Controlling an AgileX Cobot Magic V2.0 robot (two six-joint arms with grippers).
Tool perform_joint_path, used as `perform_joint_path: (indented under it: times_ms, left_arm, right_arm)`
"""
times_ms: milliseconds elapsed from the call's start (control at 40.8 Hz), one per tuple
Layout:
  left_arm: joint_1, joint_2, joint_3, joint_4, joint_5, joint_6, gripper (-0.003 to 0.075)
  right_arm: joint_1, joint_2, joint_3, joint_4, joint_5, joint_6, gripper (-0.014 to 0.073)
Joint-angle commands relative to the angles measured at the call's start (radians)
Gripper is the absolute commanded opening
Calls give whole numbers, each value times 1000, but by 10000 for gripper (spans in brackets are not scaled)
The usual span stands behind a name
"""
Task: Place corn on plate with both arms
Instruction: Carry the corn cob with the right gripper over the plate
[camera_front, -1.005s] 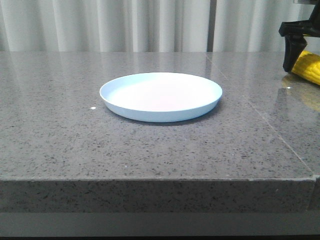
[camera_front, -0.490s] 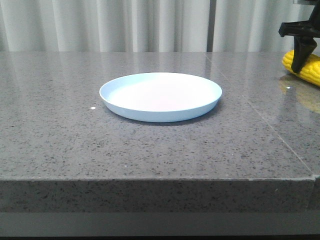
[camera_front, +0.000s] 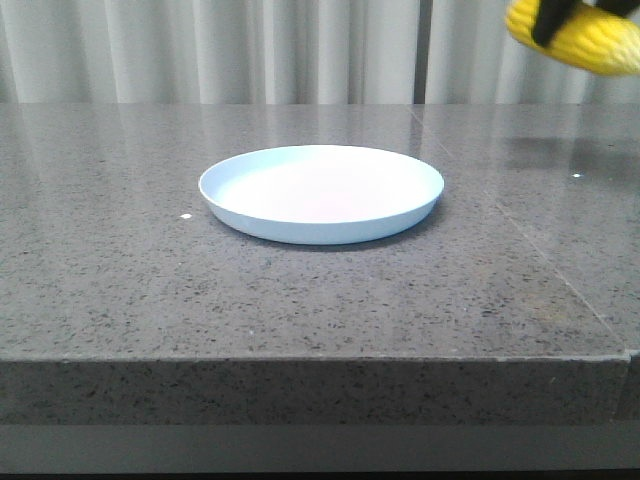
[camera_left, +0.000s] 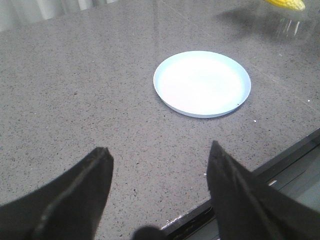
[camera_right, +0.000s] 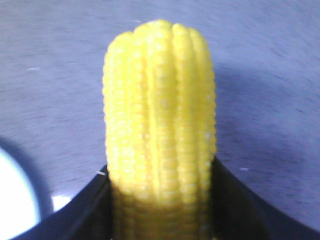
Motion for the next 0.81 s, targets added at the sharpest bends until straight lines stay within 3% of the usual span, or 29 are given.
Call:
perform_joint_path:
  times_ms: [0,319,564,784]
  left_arm:
    - [-7,8,-23,4,-71,-11,418]
    - [-7,8,-23,4,-71,-11,418]
    - [-7,8,-23,4,-71,-11,418]
    - [-7,8,-23,4,-71,-11,418]
  right_arm:
    - [76,-93,-35,12,-17,-12,258]
    - [270,-75,-34,143,-30,32,258]
    - [287,12,-34,296,-67,42,258]
    - [287,104,-34,322,-78,42,258]
